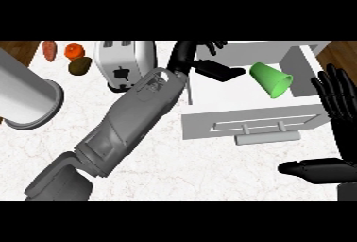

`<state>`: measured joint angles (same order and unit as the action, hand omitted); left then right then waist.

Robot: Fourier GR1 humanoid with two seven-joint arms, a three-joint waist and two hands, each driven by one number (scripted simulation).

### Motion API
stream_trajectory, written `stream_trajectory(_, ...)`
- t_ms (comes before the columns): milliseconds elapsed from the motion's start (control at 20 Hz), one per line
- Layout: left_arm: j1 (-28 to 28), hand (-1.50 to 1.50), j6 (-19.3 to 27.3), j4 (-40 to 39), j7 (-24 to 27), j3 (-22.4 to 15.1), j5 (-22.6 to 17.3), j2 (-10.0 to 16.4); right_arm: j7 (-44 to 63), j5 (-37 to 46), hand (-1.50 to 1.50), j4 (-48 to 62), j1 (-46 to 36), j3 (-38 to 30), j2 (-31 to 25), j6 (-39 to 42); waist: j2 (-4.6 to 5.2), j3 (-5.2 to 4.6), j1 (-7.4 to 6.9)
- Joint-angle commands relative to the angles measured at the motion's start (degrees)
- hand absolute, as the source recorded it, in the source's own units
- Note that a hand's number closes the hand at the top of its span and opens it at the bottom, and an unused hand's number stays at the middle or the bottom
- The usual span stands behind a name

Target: Pick up the cup, place it into the drawer and close the drawer

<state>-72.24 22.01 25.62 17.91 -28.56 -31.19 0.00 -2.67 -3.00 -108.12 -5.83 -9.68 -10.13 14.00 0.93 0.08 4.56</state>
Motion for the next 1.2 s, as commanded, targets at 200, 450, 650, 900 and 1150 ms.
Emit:
stream_trajectory(200,-0.69,-1.5,3.4,-1.41,-4.84,-9.3,-0.85,0.0,0.35,-2.04,-1.5,2.28,-4.61,-1.74,-1.62,0.78,0.15,0.02,0.38)
stream_trajectory(450,0.02,-1.5,7.46,0.57,-0.62,-9.99,-2.68,0.0,1.94,-5.1,-1.5,1.91,-3.86,-3.29,-2.74,2.44,0.05,-0.02,0.17)
stream_trajectory(650,2.14,-1.5,8.72,5.35,3.7,-9.48,-4.96,0.0,2.02,-11.86,-1.5,-0.05,-0.63,-1.46,-0.84,6.93,-0.4,-0.04,-0.42)
stream_trajectory(900,-0.94,-1.5,8.57,6.12,5.5,-6.78,-8.46,0.0,3.31,-10.69,1.5,0.58,-4.95,-0.78,-3.51,7.79,-0.24,-0.05,-1.54)
stream_trajectory(1150,0.03,-1.5,7.05,8.5,2.82,-3.37,-6.84,0.67,2.26,-4.26,1.5,-4.82,2.72,0.98,-7.24,11.95,-1.17,-0.09,-4.26)
